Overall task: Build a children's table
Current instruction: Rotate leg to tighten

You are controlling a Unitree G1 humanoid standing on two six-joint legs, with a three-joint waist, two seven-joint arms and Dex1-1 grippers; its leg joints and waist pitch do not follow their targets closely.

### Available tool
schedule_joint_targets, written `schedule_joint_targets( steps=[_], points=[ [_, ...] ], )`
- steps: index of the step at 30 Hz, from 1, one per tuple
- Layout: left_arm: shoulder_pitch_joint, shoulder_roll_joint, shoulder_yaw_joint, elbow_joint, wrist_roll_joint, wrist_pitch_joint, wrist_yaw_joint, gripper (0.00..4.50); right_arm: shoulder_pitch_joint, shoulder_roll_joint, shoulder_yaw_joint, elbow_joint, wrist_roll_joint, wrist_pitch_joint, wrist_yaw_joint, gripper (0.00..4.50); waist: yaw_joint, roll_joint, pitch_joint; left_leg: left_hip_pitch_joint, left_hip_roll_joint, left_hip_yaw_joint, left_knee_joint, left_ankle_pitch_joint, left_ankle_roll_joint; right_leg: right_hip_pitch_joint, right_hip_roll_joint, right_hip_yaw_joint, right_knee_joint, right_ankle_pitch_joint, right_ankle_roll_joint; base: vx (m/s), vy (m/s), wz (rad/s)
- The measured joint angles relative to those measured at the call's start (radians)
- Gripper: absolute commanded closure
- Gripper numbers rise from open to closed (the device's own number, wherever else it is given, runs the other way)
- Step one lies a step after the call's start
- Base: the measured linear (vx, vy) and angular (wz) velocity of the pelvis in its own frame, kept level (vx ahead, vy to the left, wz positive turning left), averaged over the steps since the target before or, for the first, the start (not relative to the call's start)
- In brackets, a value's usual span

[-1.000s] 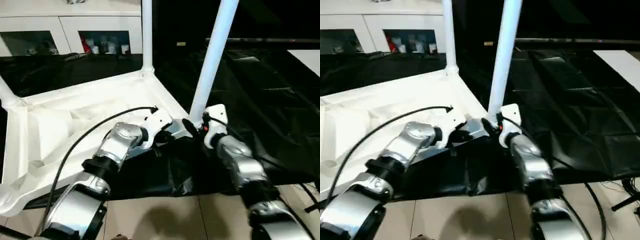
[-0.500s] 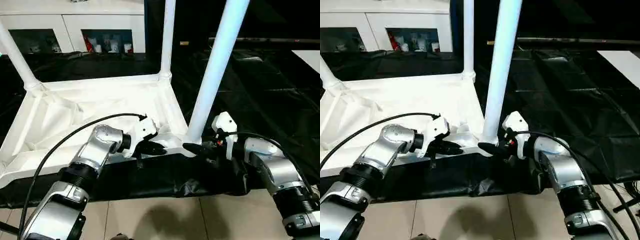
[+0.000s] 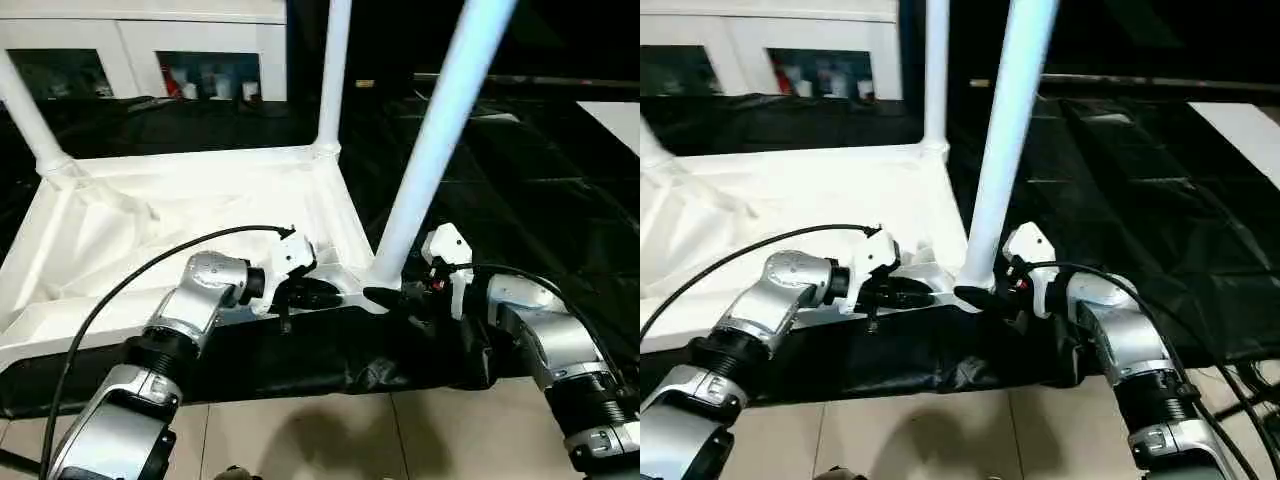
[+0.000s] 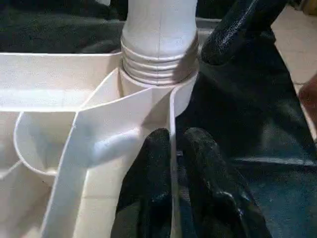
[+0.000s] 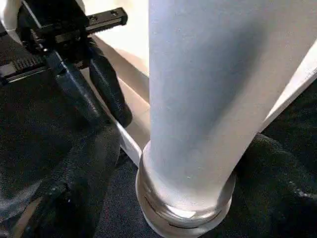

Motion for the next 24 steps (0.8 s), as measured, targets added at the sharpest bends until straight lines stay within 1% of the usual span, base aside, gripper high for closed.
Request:
schedule_joint_targets(
  steps=[8,10,13,16,18,19,23,24],
  points=[
    [-0.017,0.012,-0.008,0.032,0.003,-0.014,-0.001,3.83,0.000,0.000,0.001,0.000,-0.003,-0.004,-0.001,0.77,0.000,-0.001,0.000,0.001,0.000,0.000,0.000,0.000,0.000,0.000,0.000,0.000,0.000,0.000,0.000,0.000,0.000,0.00],
    [-0.024,0.026,-0.023,0.031,0.009,-0.010,-0.005,3.83,0.000,0.001,0.003,0.000,-0.004,-0.010,-0.001,0.77,-0.003,-0.003,0.001,0.001,0.001,0.000,0.000,0.000,0.000,0.000,0.001,0.000,0.001,0.000,0.000,0.000,0.000,0.00],
    [-0.026,0.034,-0.024,0.024,0.008,0.011,-0.015,3.83,0.000,0.001,0.006,0.000,-0.004,-0.012,0.000,0.77,-0.007,-0.007,0.001,0.002,0.002,0.000,0.000,0.000,-0.001,0.000,0.002,0.000,0.001,0.000,0.000,0.000,0.000,0.00],
    [-0.026,0.044,-0.025,0.021,0.009,0.023,-0.030,3.83,-0.001,0.001,0.008,0.000,-0.005,-0.014,0.000,0.77,-0.010,-0.007,0.001,0.002,0.002,0.000,0.000,0.000,-0.001,0.000,0.002,0.000,0.001,0.000,0.000,0.000,0.000,0.00],
    [-0.026,0.051,-0.028,0.015,0.009,0.031,-0.038,4.10,-0.001,0.001,0.009,0.001,-0.005,-0.015,0.002,0.77,-0.010,-0.007,0.001,0.002,0.002,0.000,0.000,0.000,0.000,0.000,0.002,0.001,0.001,0.000,0.000,0.000,0.000,0.00],
    [-0.026,0.051,-0.028,0.013,0.009,0.035,-0.038,4.10,-0.001,0.001,0.009,0.001,-0.005,-0.015,0.002,0.77,-0.010,-0.007,0.001,0.002,0.002,0.000,0.000,0.000,0.000,0.000,0.002,0.001,0.001,0.000,0.000,0.000,0.000,0.00],
    [-0.026,0.050,-0.031,0.013,0.003,0.037,-0.036,4.44,-0.002,0.001,0.008,0.004,-0.008,-0.015,0.000,0.77,-0.009,-0.008,0.001,0.002,0.002,0.000,0.000,0.000,-0.001,0.000,0.002,0.001,0.002,0.001,-0.001,0.000,0.000,0.00],
    [-0.026,0.050,-0.031,0.013,0.003,0.038,-0.035,4.44,-0.002,0.001,0.009,0.004,-0.008,-0.015,0.000,0.77,-0.008,-0.008,0.001,0.003,0.002,0.000,0.000,0.000,-0.001,0.000,0.002,0.001,0.002,0.001,-0.001,0.000,0.000,0.00]
  ],
)
